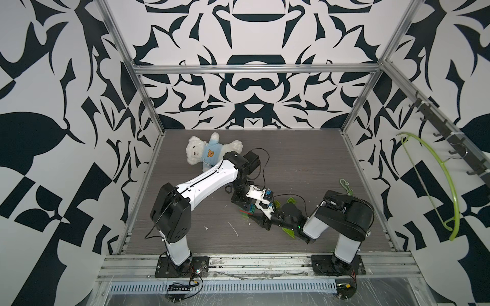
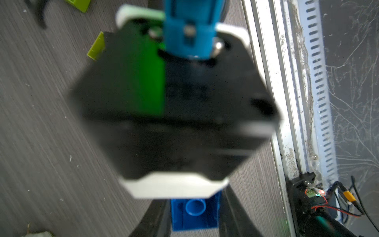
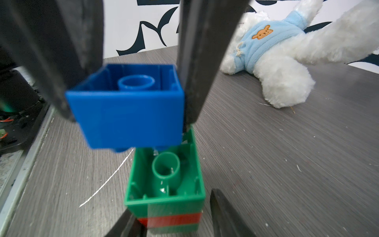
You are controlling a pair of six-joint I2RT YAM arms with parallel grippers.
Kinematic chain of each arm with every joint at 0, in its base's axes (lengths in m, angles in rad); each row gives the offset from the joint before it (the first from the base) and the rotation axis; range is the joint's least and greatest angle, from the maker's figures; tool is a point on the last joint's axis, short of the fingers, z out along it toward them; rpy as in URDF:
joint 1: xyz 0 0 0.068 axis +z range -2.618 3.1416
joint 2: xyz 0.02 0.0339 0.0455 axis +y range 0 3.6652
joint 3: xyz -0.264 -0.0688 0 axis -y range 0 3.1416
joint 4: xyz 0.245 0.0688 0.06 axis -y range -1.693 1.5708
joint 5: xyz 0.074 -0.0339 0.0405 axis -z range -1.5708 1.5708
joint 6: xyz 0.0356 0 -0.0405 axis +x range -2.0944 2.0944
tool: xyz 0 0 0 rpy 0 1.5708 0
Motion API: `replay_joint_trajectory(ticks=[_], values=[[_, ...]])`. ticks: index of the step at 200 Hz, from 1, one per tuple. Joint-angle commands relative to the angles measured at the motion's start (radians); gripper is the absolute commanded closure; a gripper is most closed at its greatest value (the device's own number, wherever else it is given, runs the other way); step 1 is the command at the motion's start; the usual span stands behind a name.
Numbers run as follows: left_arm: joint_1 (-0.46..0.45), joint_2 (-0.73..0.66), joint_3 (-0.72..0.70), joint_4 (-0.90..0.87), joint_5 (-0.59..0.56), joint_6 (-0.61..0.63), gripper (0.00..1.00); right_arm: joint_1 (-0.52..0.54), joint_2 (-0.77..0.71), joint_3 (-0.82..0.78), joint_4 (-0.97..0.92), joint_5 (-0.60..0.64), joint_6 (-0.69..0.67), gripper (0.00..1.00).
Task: Assemble a carrot with lego
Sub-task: Adjust the lego brick at the center of the board.
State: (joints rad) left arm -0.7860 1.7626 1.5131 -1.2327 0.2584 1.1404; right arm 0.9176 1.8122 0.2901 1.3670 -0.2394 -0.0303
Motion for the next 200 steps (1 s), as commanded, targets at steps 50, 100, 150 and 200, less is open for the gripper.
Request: replay_joint_trajectory(ticks=[50,100,150,200], values=[[-0.008,0.041,0.036,-0.021,-0.006,0.022,1.00,-0.003,-0.025,-0.021,0.047,0.023,0.001,0.47],[-0.018,0.049,0.047,-0.037,-0.028,0.023,1.00,-0.004,0.002,0.005,0.049,0.000,0.014,0.47],[-0.030,0.053,0.034,-0.039,-0.050,0.025,1.00,-0.003,0.001,0.003,0.048,0.011,0.015,0.47],[-0.045,0.061,0.022,-0.037,-0.083,0.032,1.00,-0.003,0.006,0.006,0.049,0.009,0.019,0.47]])
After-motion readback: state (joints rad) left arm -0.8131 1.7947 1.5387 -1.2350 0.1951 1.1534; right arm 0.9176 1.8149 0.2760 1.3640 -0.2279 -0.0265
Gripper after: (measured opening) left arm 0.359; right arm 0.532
